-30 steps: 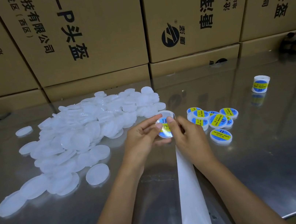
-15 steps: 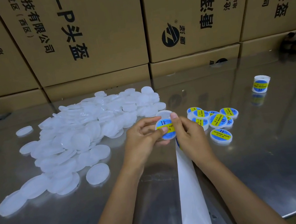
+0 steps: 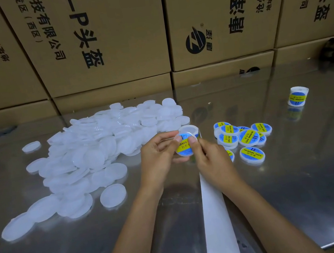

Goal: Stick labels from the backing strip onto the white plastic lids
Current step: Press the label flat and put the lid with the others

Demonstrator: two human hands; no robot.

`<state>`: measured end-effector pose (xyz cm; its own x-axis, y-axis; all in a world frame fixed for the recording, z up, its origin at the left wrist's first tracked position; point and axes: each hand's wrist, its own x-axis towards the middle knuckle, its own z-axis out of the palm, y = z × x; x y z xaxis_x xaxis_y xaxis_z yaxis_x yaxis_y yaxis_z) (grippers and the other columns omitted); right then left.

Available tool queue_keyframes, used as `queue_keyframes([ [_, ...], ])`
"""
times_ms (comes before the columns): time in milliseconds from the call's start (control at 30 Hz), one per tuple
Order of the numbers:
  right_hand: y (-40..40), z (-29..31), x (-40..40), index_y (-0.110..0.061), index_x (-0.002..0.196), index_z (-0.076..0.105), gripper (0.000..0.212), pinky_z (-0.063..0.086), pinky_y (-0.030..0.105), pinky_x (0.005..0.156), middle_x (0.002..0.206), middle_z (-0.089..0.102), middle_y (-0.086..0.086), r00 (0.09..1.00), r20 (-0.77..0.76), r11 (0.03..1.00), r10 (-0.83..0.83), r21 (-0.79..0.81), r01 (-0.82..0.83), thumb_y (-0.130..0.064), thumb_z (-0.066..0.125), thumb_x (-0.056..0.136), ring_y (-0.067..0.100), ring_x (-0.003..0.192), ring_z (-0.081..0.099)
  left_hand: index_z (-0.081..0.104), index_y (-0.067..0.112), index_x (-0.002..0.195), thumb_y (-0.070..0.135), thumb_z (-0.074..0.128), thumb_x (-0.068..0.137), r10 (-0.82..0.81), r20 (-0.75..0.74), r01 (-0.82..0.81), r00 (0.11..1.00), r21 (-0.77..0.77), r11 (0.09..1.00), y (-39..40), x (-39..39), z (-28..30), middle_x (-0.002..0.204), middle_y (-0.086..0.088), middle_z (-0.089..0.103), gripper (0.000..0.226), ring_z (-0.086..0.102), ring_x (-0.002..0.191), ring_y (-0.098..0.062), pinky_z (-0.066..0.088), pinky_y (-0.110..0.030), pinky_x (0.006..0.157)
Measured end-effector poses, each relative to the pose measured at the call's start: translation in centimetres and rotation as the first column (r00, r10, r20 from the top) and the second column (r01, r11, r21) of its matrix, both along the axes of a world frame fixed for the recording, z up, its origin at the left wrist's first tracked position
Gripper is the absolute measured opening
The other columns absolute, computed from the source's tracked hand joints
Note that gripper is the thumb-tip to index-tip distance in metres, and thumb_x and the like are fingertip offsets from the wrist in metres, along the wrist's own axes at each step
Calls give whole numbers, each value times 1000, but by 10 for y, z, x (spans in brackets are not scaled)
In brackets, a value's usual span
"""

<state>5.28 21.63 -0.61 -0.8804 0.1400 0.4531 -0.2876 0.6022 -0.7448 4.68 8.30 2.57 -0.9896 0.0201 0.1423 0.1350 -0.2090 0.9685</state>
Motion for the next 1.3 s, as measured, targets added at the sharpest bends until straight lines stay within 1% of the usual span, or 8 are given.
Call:
queue_keyframes([
  [300, 4, 3, -2, -8, 87, 66, 47, 47, 36, 78, 77, 68, 3, 997, 78, 977, -1, -211, 17, -36, 34, 107, 22, 83, 63, 61, 15, 124, -11, 70, 85, -191, -25, 188, 981, -94, 978, 3, 1, -3, 110, -13, 74, 48, 73, 97, -23, 61, -33, 85],
  [567, 1, 9, 2, -30, 58, 59, 50, 40, 33, 65, 54, 54, -11, 991, 103, 957, 87, -285, -54, -41, 41, 104, 9, 62, 50, 60, 6, 110, 0, 79, 82, -25, -46, 23, 999, -45, 999, 4, 0, -2, 90, -17, 76, 35, 75, 69, -23, 57, -22, 58],
  [700, -2, 10, 3, -1, 78, 61, 49, 43, 39, 65, 66, 58, 10, 989, 73, 973, 132, -200, -115, -43, 48, 101, 18, 66, 51, 64, 5, 101, 11, 74, 89, 37, -51, -40, 998, -45, 998, 1, -3, -4, 86, -11, 78, 16, 76, 72, -26, 60, -28, 59],
  [867, -3, 8, 2, 9, 87, 59, 52, 44, 44, 67, 81, 61, 28, 985, 59, 969, 164, -196, -150, -40, 49, 101, 24, 66, 47, 68, 2, 100, 17, 68, 95, 71, -45, -72, 996, -43, 996, 1, -4, -5, 85, -9, 77, 16, 74, 67, -24, 60, -29, 56],
  [1033, 3, 6, -3, -4, 67, 44, 48, 30, 31, 57, 58, 38, 3, 992, 77, 965, 96, -250, -74, -38, 49, 101, 10, 57, 35, 73, 12, 110, 16, 58, 101, -8, -39, 7, 999, -36, 999, 1, -5, -5, 97, -8, 77, 18, 75, 80, -22, 60, -26, 61],
  [1100, 5, 5, -5, 0, 73, 49, 50, 33, 26, 57, 61, 43, 7, 996, 81, 961, 49, -277, -25, -41, 49, 101, 9, 58, 39, 71, 18, 119, 13, 57, 102, -56, -55, 53, 997, -44, 998, 0, -5, -7, 104, -5, 77, 23, 75, 87, -20, 60, -28, 63],
  [1200, 12, 5, -11, 0, 79, 54, 50, 40, 27, 59, 64, 51, 5, 993, 117, 879, -32, -470, 84, -44, 48, 101, 12, 60, 45, 69, 17, 120, 10, 55, 102, -38, -42, 36, 998, -68, 997, 1, -6, -9, 102, -6, 77, 23, 73, 85, -19, 60, -28, 61],
  [1300, 25, 9, -17, -9, 79, 57, 40, 39, 24, 47, 57, 45, -1, 976, 219, 572, 12, -802, 173, -39, 47, 103, 12, 46, 38, 75, 6, 98, 14, 60, 100, 41, -15, -42, 999, -110, 993, -1, -10, -12, 94, -9, 77, 16, 70, 81, -18, 58, -27, 58],
])
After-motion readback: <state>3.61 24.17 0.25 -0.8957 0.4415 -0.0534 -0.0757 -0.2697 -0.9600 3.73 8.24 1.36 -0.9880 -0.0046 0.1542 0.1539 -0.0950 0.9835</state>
